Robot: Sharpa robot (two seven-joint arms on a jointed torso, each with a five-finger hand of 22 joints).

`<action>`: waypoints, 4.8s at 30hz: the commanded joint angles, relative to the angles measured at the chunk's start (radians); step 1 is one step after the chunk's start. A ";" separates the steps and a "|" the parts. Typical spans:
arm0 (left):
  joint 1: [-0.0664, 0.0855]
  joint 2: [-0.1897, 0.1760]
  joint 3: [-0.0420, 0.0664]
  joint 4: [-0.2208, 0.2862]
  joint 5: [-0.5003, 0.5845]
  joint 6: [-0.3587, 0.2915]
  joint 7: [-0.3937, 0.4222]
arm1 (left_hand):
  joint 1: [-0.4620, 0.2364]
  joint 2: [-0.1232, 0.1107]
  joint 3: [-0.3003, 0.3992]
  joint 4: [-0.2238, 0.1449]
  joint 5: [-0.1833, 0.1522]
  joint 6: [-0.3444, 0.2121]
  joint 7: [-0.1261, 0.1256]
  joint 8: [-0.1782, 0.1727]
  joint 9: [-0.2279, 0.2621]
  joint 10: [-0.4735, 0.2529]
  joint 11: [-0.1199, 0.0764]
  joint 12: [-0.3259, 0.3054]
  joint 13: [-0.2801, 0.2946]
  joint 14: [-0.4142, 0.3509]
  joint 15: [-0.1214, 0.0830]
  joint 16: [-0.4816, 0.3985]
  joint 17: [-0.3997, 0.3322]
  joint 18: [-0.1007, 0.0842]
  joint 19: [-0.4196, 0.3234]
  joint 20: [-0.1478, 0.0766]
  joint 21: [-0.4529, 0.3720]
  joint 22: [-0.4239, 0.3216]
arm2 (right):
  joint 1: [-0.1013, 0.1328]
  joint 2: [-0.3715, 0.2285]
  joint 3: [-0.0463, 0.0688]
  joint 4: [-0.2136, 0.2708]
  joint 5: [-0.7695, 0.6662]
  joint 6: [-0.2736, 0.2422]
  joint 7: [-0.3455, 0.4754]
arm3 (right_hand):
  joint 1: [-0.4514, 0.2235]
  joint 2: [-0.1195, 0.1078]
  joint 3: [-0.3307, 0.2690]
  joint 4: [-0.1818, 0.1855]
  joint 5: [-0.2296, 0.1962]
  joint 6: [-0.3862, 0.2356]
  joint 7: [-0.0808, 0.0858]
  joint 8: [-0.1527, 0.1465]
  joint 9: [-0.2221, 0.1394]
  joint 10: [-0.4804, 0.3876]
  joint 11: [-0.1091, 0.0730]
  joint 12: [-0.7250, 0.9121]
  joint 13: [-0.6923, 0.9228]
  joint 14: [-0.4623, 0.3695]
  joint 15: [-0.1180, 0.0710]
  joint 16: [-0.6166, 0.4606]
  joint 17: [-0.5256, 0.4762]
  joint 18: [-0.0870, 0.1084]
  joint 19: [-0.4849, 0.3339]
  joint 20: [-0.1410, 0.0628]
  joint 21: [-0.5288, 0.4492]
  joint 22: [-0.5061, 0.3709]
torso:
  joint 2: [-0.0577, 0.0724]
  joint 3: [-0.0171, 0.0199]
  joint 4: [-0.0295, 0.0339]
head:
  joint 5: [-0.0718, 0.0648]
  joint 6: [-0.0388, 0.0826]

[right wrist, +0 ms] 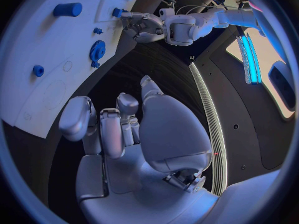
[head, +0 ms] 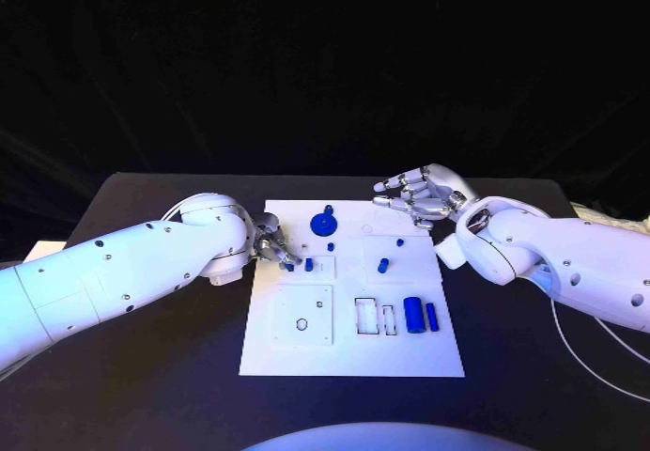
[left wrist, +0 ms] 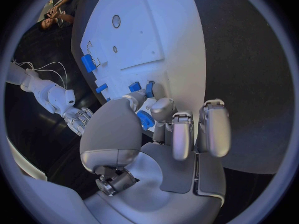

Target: Assemble the parts on the task board

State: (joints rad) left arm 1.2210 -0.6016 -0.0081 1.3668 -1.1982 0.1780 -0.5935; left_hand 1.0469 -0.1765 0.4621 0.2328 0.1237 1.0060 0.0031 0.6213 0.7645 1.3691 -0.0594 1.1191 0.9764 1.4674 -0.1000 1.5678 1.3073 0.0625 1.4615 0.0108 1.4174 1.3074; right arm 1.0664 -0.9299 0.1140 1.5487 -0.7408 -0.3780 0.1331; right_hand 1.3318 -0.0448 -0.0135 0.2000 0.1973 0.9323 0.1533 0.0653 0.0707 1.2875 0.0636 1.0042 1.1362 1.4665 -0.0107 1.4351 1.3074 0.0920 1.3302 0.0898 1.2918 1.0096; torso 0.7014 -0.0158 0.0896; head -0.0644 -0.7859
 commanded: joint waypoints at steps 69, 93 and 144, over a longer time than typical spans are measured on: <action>0.020 -0.064 0.020 0.025 0.281 -0.309 0.246 | -0.003 0.070 -0.399 0.060 0.000 -0.142 0.084 -0.122 -0.082 -0.267 0.075 -0.342 -0.380 0.033 0.050 -0.141 0.054 0.070 -0.189 0.046 -0.349 -0.276 | -0.001 -0.004 0.000 -0.001 -0.004 0.020 0.004 | 0.001 0.009 -0.006 -0.001 0.006 0.004 0.002 0.002 0.001 -0.007 0.001 -0.006 -0.004 0.054 -0.003 -0.007 0.035 0.015 -0.006 0.000 -0.006 -0.005 | 0.000 0.0004 0.0004 | -0.009 -0.002; -0.032 0.079 -0.021 -0.117 -0.250 -0.355 0.683 | 0.437 -0.015 -0.119 -0.140 -0.003 -0.068 0.141 -0.433 -0.519 -0.392 0.152 -0.796 -0.847 -0.070 0.105 -0.500 -0.394 0.121 -0.259 0.095 -0.733 -0.610 | -0.004 0.006 -0.001 -0.003 -0.004 0.023 0.006 | 0.000 0.010 -0.008 -0.001 0.007 0.004 0.001 0.002 0.001 -0.008 0.001 -0.008 -0.006 0.054 -0.003 -0.008 0.033 0.016 -0.007 0.000 -0.008 -0.008 | 0.004 -0.0026 -0.0051 | -0.019 0.022; -0.036 0.205 -0.023 -0.203 -0.399 -0.222 0.513 | 0.392 0.004 -0.002 -0.174 -0.004 0.090 0.112 -0.465 -0.592 -0.193 0.111 -0.866 -0.905 0.024 0.068 -0.281 -0.237 0.048 -0.034 0.060 -0.324 -0.216 | -0.004 0.011 -0.001 0.002 -0.004 0.028 0.006 | 0.002 0.012 -0.009 -0.002 0.008 0.004 0.001 0.002 0.001 -0.008 0.001 -0.007 -0.006 0.054 -0.003 -0.008 0.035 0.016 -0.006 0.000 -0.008 -0.008 | 0.001 -0.0016 -0.0033 | -0.025 0.015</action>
State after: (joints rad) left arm 1.1884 -0.3995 -0.0293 1.1624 -1.5983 -0.0764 -0.0887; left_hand 1.4430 -0.1803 0.4541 0.0565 0.1182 1.0881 0.1139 0.1558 0.1731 1.1687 0.0515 0.2563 0.0708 1.4658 -0.0268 1.2848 1.0709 0.1246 1.4188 0.0716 1.0904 1.0907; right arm 1.0634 -0.9197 0.1132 1.5483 -0.7408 -0.3668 0.1335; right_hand 1.3359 -0.0408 -0.0163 0.1972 0.2010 0.9323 0.1533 0.0653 0.0707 1.2875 0.0637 1.0003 1.1316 1.4665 -0.0107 1.4311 1.3073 0.0920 1.3302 0.0897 1.2859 1.0029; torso 0.7028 -0.0173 0.0867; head -0.0902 -0.7696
